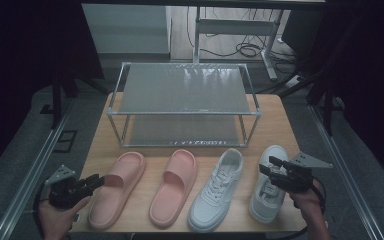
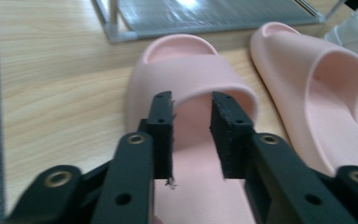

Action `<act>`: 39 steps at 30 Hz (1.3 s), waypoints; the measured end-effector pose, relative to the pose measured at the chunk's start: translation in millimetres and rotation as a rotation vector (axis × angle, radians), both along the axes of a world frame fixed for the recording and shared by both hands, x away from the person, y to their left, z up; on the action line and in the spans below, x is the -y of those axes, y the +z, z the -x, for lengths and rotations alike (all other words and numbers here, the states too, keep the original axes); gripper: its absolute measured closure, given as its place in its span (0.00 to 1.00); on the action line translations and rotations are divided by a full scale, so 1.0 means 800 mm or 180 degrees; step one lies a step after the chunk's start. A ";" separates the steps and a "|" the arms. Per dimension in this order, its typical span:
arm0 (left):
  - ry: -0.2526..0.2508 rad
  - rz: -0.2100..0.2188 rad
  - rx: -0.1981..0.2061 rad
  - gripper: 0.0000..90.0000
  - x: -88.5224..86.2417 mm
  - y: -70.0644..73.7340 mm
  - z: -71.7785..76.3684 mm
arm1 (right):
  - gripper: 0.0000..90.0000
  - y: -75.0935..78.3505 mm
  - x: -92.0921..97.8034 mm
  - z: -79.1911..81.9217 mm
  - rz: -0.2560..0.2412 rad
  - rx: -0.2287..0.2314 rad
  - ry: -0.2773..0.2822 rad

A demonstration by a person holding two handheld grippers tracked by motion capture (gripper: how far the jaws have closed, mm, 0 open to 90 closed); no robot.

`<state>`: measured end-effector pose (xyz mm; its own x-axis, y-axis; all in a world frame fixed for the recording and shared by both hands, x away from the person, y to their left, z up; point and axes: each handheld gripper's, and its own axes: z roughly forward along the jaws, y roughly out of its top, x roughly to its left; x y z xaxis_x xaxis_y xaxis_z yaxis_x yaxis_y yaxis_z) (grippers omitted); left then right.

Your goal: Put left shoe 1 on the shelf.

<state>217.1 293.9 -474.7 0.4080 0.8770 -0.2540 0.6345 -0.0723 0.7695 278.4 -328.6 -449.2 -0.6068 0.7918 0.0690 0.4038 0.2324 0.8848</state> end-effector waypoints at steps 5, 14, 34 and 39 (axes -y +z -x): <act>-0.0051 -0.0093 0.0000 0.70 0.019 -0.002 0.007 | 0.51 0.000 0.000 0.000 -0.0002 -0.0001 -0.0003; -0.0154 -0.0214 -0.0195 0.66 0.042 -0.017 0.012 | 0.51 0.003 -0.003 0.002 0.0008 0.0019 0.0036; -0.0199 -0.0518 -0.0297 0.69 0.090 -0.042 -0.024 | 0.50 0.005 -0.001 0.003 -0.0027 0.0027 0.0000; -0.0157 -0.0595 -0.0333 0.77 0.093 -0.047 -0.029 | 0.50 0.003 -0.001 0.002 -0.0023 0.0006 0.0006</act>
